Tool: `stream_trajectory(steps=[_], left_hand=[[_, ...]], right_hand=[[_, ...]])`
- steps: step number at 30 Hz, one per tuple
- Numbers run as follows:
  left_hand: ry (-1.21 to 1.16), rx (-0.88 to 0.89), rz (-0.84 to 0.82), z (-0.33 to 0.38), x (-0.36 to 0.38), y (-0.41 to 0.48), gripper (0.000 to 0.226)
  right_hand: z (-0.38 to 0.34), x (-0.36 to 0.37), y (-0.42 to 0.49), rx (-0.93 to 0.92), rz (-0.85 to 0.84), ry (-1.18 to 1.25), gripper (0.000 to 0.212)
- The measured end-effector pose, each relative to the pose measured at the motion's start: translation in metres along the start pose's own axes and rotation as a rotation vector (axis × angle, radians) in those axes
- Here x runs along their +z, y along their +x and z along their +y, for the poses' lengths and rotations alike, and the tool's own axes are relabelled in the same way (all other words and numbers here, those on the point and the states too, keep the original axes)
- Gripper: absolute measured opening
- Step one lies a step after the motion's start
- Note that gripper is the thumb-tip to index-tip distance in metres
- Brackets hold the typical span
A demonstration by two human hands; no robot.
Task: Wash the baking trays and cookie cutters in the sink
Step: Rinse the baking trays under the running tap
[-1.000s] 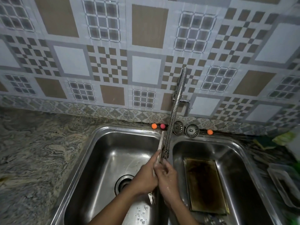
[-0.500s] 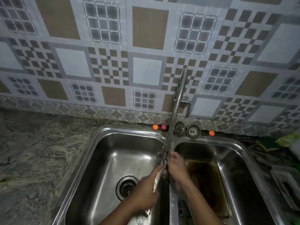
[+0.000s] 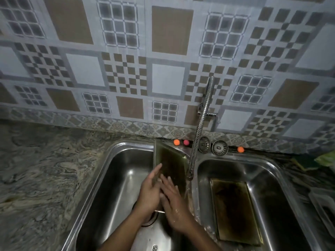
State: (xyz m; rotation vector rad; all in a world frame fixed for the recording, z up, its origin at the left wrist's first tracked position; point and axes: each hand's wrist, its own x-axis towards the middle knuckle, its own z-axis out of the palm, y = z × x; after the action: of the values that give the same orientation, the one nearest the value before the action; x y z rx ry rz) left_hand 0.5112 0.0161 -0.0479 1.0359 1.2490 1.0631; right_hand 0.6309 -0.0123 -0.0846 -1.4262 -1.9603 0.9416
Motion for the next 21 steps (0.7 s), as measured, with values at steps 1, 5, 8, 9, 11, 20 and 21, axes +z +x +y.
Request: stream_trajectory(steps=[1,5,8,9,11,20,21], left_hand=[[-0.011,0.002,0.032,-0.003,-0.001,-0.001,0.053],[0.025,0.030,0.057,-0.018,0.006,-0.005,0.065],[-0.014,-0.017,0.018,-0.023,0.022,-0.006,0.066],[-0.034,-0.039,-0.010,-0.024,0.029,-0.008,0.062],[-0.080,-0.049,-0.107,-0.018,0.043,-0.016,0.050],[-0.331,-0.139,0.077,-0.026,0.049,-0.004,0.040],[-0.329,-0.141,0.106,-0.030,0.047,-0.005,0.041]], right_hand=[[0.003,-0.002,-0.006,-0.015,-0.013,-0.049,0.045],[0.038,-0.040,-0.003,0.287,0.031,-0.173,0.085],[0.053,-0.064,0.020,0.297,0.062,-0.308,0.067],[0.054,-0.071,0.030,0.284,0.087,-0.394,0.063],[0.046,-0.085,0.048,0.290,0.112,-0.472,0.064],[0.002,-0.074,0.006,-0.080,-0.305,-0.280,0.039],[0.003,-0.078,-0.003,-0.075,-0.324,-0.227,0.031]])
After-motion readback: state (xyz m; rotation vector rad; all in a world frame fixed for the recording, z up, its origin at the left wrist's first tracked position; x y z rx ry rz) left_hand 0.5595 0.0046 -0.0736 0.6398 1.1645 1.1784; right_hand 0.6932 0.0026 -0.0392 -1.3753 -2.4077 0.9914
